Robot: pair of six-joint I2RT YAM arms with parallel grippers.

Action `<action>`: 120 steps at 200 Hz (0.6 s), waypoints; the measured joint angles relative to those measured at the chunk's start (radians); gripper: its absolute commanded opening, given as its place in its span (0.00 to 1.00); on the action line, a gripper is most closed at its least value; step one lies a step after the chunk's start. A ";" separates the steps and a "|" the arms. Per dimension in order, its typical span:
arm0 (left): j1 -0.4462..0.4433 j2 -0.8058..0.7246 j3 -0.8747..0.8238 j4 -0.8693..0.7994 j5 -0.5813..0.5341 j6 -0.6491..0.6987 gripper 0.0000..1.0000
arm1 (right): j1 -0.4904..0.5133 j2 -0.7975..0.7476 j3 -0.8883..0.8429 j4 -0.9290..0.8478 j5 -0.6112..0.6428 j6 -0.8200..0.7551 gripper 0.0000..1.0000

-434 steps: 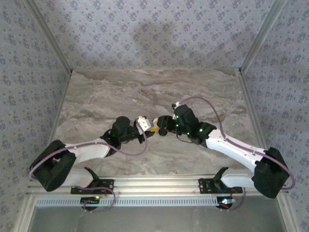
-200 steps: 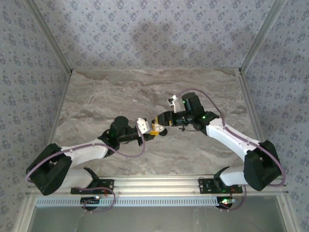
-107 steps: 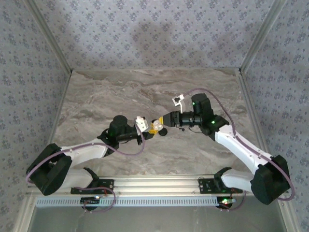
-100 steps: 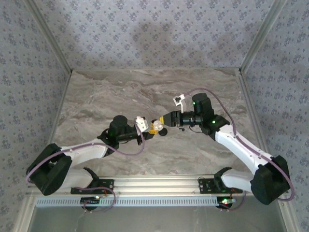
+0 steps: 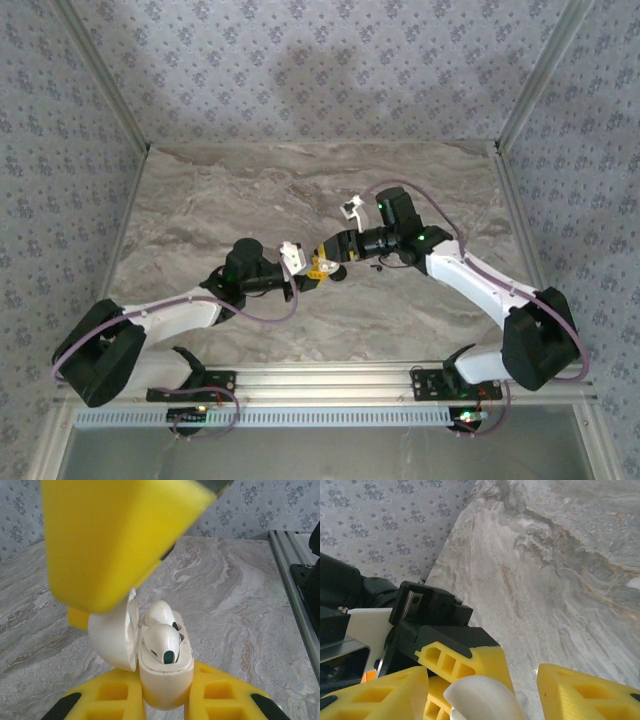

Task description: Insert the wireless bluetooth earbuds into the charging case

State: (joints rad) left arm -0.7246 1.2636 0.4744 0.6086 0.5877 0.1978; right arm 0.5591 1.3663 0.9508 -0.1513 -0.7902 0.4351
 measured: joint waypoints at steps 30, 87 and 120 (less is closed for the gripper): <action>0.004 -0.003 0.005 -0.003 0.004 0.000 0.05 | 0.013 0.003 0.002 -0.003 -0.018 -0.012 0.47; 0.011 -0.023 0.005 0.023 0.056 -0.007 0.05 | 0.008 -0.091 -0.040 0.012 -0.023 -0.006 0.38; 0.039 -0.026 0.005 0.014 0.043 -0.024 0.05 | -0.008 -0.159 -0.064 0.019 -0.050 0.011 0.40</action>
State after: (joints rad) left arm -0.6861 1.2381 0.4797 0.6224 0.6312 0.1738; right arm 0.5507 1.2072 0.8871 -0.1326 -0.8402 0.4458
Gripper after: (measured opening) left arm 0.195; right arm 0.383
